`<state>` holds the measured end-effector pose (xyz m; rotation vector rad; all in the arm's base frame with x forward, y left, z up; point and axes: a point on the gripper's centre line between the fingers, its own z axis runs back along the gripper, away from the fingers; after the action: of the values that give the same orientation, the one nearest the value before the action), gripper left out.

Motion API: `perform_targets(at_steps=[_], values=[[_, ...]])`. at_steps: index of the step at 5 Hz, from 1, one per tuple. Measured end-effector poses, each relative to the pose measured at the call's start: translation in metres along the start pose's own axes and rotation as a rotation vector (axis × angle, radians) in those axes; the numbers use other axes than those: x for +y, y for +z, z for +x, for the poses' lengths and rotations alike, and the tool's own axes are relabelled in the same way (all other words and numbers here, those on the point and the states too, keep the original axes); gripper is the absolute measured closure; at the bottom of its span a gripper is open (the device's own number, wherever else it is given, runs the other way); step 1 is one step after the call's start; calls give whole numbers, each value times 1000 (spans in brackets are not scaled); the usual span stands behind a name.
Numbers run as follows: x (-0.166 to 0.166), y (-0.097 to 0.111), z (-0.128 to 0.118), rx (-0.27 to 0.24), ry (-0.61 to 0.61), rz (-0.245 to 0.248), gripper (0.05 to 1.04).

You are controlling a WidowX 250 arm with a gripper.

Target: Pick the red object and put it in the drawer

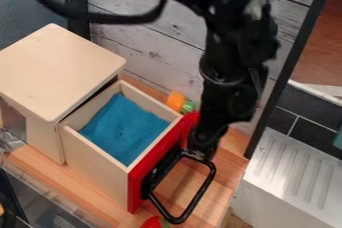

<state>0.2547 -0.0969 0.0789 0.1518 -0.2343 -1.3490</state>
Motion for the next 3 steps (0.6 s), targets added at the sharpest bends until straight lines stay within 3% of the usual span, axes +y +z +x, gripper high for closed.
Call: perform_targets(at_steps=[2, 3], values=[[10, -38, 8, 26, 53, -19, 84], [16, -44, 12, 25, 78, -22, 84]])
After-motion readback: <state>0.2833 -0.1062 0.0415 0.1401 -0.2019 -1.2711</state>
